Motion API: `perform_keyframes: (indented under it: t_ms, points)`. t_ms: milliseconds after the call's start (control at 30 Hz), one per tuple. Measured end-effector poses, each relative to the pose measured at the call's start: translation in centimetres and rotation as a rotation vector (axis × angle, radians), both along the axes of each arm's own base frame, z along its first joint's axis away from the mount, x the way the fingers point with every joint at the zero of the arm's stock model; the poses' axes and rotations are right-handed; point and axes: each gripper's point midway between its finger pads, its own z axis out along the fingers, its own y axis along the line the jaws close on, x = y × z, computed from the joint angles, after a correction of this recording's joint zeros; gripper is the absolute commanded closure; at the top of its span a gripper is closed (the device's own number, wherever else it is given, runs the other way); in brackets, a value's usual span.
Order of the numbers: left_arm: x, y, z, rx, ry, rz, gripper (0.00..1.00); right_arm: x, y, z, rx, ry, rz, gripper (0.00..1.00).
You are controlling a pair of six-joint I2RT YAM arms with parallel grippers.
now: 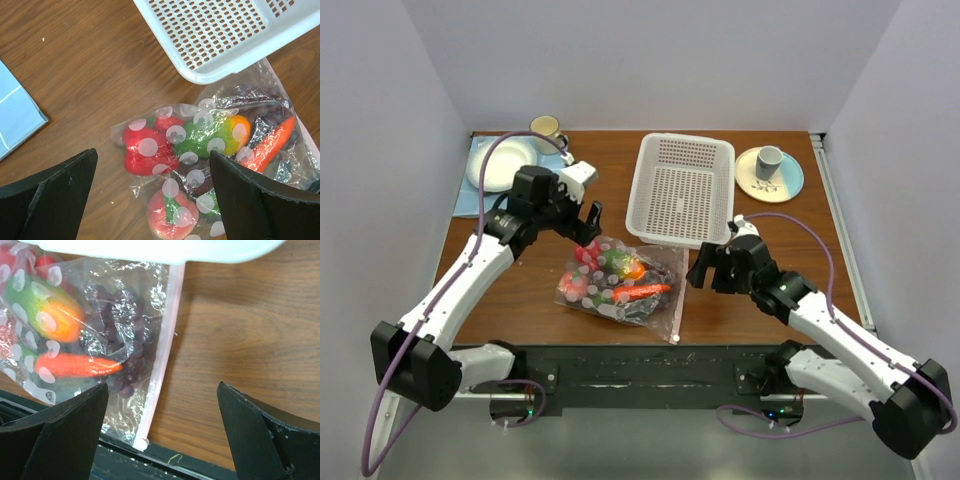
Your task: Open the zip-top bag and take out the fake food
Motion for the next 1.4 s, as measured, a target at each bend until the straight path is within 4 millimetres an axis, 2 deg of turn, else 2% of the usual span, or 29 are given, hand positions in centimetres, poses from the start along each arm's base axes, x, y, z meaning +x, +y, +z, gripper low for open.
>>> perform_keyframes:
  t_ms: [133, 233, 267, 367, 500, 733, 867, 933, 1133, 1233, 1300, 1333, 1367, 1400]
  points:
    - [0.0, -0.1, -0.7, 0.014, 0.007, -0.002, 0.0, 0.3, 0.4, -1.4, 0.013, 0.0, -0.001, 0.09]
    - [0.3, -0.3, -1.1, 0.028, 0.005, -0.01, 0.0, 0.0, 0.6, -4.3, 0.011, 0.04, 0.001, 0.1]
    - [0.4, -0.4, -1.2, 0.036, 0.002, -0.013, 0.0, -0.5, 0.6, -6.0, 0.007, 0.072, 0.004, 0.1]
    - [0.9, -0.7, -1.8, 0.058, -0.013, -0.023, 0.0, -1.0, 0.5, -8.2, 0.0, 0.113, -0.001, 0.11]
    - [0.9, -1.4, -3.9, 0.099, 0.002, -0.048, 0.0, 0.4, 2.4, -7.5, 0.087, 0.065, 0.023, 0.12]
    - [0.6, -3.5, -7.8, 0.183, 0.037, -0.118, 0.0, 1.1, 5.1, -7.7, 0.199, 0.053, 0.081, 0.15]
    - [0.7, -3.7, -9.7, 0.227, 0.052, -0.13, 0.0, 1.5, 6.6, -7.5, 0.261, 0.049, 0.111, 0.16]
    - [0.9, -3.6, -10.3, 0.235, 0.051, -0.127, 0.0, 1.6, 7.1, -7.5, 0.286, 0.048, 0.122, 0.17]
    - [1.9, -3.6, -10.7, 0.248, -0.004, -0.118, 0.0, 1.6, 8.7, -7.3, 0.372, 0.045, 0.173, 0.21]
    - [2.3, -3.6, -10.9, 0.259, -0.033, -0.119, 0.0, 2.0, 9.7, -7.1, 0.416, 0.029, 0.203, 0.27]
    - [2.5, -3.3, -11.1, 0.274, -0.045, -0.112, 0.0, 2.3, 10.4, -6.9, 0.448, 0.014, 0.217, 0.35]
    - [2.5, -3.0, -11.3, 0.286, -0.052, -0.11, 0.0, 2.5, 10.8, -6.7, 0.469, 0.005, 0.229, 0.4]
    - [2.6, -2.8, -11.5, 0.298, -0.057, -0.108, 0.0, 2.7, 11.2, -6.4, 0.494, -0.005, 0.236, 0.51]
    - [2.5, -2.6, -11.7, 0.31, -0.057, -0.106, 0.0, 2.8, 11.5, -6.1, 0.519, -0.012, 0.246, 0.57]
